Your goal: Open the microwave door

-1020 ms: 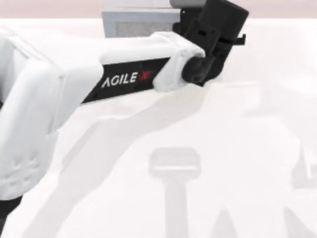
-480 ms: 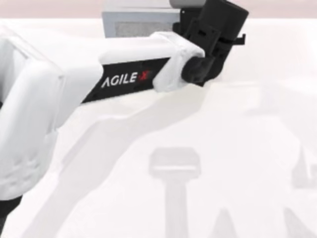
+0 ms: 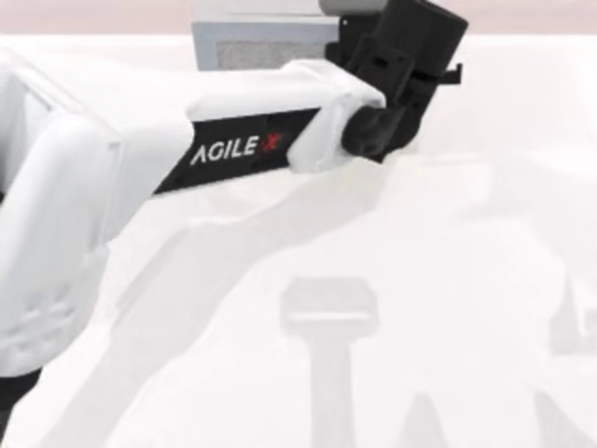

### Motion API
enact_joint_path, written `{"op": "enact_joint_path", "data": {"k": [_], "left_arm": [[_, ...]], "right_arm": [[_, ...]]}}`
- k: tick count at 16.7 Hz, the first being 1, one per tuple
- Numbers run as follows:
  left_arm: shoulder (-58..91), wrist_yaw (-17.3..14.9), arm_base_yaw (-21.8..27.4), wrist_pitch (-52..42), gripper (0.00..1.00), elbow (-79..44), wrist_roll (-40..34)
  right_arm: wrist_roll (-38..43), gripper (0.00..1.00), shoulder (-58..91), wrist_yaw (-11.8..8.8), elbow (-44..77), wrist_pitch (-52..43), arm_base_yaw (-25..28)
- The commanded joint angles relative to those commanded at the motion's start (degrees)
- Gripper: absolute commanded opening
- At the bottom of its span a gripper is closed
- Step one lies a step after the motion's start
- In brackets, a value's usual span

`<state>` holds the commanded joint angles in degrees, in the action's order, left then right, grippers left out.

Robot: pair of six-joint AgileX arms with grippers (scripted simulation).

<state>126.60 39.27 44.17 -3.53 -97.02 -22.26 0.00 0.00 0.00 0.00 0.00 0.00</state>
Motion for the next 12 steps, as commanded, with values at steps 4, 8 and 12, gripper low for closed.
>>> {"op": "enact_joint_path", "data": {"k": [4,8,12], "left_arm": [[0.0,0.0,0.0,0.0,0.00,0.0,0.0],[0.5,-0.5,0.6,-0.1,0.00,0.0,-0.3],[3.7,-2.1,0.4,-6.2,0.00,-6.2,-1.5]], "right_arm": [[0.0,1.00,0.0,0.0,0.0,0.0,0.0],[0.0,1.00,0.0,0.0,0.0,0.0,0.0],[0.0,1.00,0.0,0.0,0.0,0.0,0.0]]}}
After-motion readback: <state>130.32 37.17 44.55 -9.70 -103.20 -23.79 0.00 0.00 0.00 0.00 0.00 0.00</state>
